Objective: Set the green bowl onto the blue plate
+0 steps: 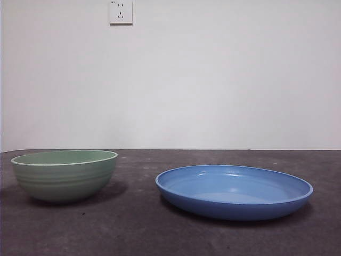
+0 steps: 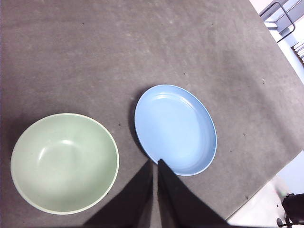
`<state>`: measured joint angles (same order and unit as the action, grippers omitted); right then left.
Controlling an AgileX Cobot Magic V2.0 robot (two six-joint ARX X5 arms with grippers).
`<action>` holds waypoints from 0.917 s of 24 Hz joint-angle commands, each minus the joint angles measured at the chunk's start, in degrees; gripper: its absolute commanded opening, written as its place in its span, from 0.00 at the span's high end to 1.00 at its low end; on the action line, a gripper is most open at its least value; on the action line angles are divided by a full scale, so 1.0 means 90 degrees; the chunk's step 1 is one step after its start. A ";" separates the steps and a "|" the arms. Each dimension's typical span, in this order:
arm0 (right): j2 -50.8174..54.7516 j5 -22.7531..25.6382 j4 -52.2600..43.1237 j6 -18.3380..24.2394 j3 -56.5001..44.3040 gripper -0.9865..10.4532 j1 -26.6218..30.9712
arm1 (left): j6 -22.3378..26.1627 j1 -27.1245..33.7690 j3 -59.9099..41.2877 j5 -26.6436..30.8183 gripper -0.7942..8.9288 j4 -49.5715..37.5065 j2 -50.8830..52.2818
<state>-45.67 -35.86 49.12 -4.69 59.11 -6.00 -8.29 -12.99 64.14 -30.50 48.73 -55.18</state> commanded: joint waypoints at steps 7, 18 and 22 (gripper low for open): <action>-0.0036 -0.0022 0.0170 0.0143 0.0100 0.83 -0.0029 | 0.0087 -0.0017 0.0129 -0.0063 0.73 0.0170 -0.0066; -0.0036 -0.0022 0.0170 0.0141 0.0100 0.37 -0.0029 | 0.0114 -0.0017 0.0129 0.0010 0.37 0.0182 -0.0070; -0.0034 -0.0022 0.0165 0.0141 0.0100 0.37 -0.0029 | 0.0153 -0.0017 0.0126 0.0580 0.37 0.0202 -0.0087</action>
<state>-45.67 -35.90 50.85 -4.19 59.11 -6.00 -7.99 -13.02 64.14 -26.20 50.85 -55.24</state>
